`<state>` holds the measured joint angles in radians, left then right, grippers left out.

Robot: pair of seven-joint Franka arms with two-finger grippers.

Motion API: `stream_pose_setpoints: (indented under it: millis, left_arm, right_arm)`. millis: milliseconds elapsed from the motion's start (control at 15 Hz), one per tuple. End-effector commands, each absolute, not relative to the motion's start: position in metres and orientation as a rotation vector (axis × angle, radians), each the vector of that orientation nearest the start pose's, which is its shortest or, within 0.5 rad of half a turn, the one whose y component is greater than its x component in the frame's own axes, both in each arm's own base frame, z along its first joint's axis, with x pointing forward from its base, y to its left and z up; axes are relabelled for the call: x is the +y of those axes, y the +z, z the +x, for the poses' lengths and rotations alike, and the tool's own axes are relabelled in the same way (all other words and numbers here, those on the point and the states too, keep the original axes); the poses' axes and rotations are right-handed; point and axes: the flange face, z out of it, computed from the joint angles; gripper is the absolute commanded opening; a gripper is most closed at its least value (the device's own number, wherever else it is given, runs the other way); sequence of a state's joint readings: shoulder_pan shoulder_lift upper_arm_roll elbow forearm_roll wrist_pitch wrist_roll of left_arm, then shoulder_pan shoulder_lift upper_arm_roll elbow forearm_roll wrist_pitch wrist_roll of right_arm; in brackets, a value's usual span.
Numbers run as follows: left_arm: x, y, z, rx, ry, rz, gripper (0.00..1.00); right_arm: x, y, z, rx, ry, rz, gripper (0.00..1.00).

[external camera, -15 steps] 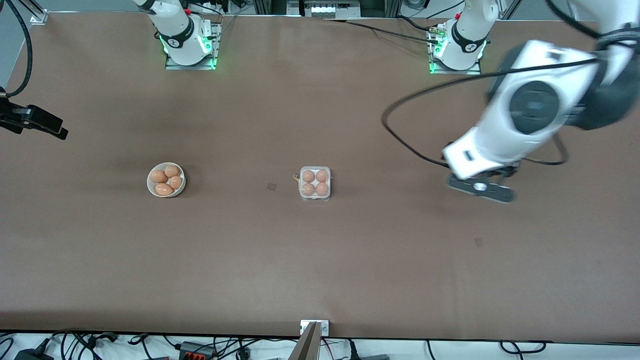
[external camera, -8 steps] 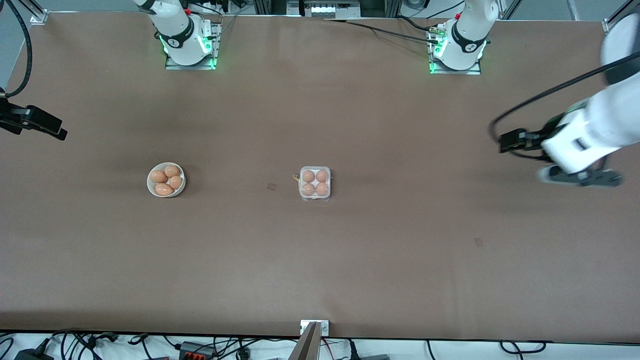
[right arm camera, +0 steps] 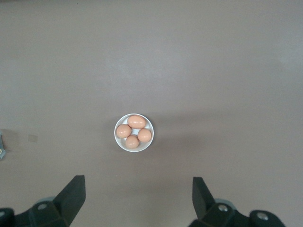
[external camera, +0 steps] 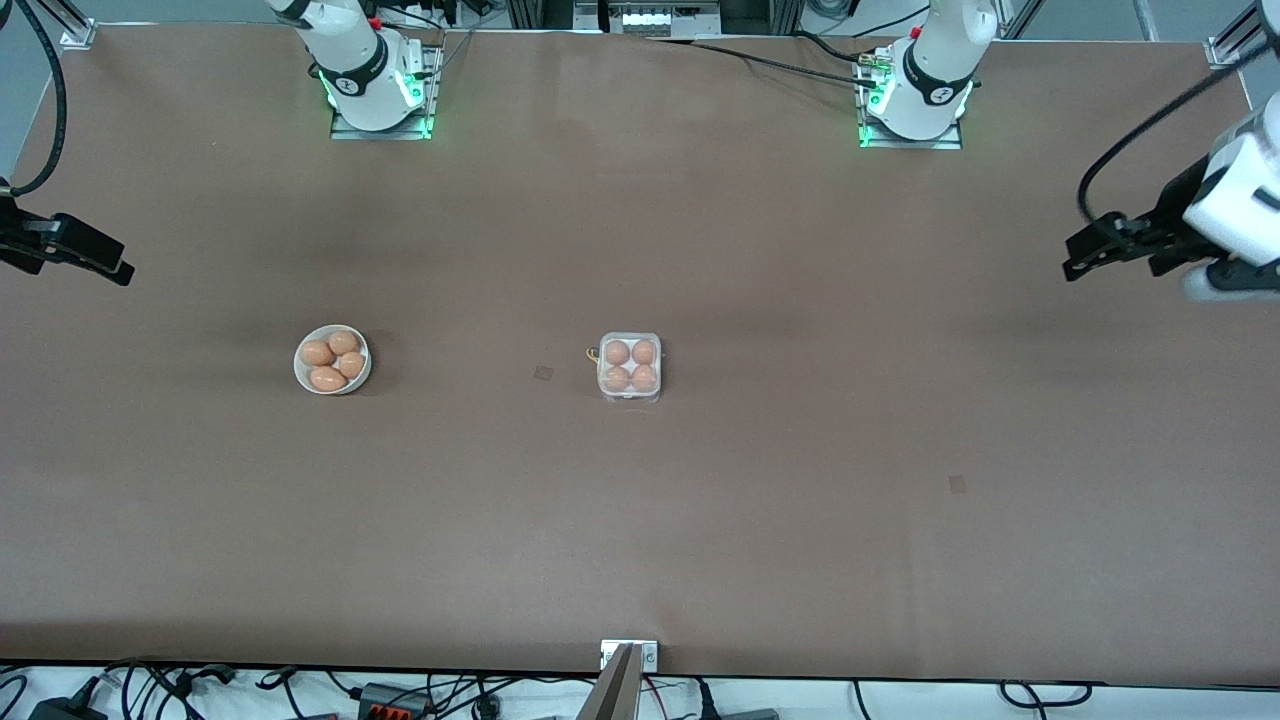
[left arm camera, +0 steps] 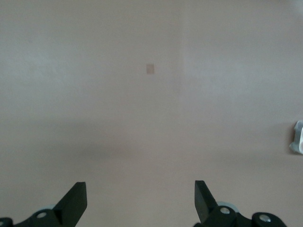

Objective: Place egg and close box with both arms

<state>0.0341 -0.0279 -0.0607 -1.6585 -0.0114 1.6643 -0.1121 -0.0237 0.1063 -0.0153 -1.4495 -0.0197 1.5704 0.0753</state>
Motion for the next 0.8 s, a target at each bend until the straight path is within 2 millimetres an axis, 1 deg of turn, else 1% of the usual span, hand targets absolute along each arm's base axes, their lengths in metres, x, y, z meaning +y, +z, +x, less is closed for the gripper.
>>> stream_pose_setpoints:
  millis: [0,133,400,533,733]
  left_arm:
    - [-0.0208,0.6149,0.5290,-0.046,-0.021,-3.156,1.00]
    - [-0.0166,0.6189,0.5303,0.040,0.010,-3.156,1.00]
    - [-0.0164,0.6179,0.5317,0.070,0.012,-3.130,1.00]
    - [-0.0191,0.6184,0.5309,0.082,0.014,-3.123,1.00]
    - [-0.0182,0.6177,0.5306,0.079,0.026,-3.123,1.00]
  right_arm:
    - [-0.0213,0.6276,0.5837,0.184,-0.047,-3.157,1.00]
    - [-0.0215,0.6285,0.5833,0.185,-0.049,-3.158,1.00]
    - [-0.0208,0.6274,0.5849,0.177,-0.049,-3.160,1.00]
    - [-0.0163,0.6313,0.5859,0.168,-0.062,-3.160,1.00]
    - [-0.0171,0.6314,0.5860,0.170,-0.064,-3.160,1.00]
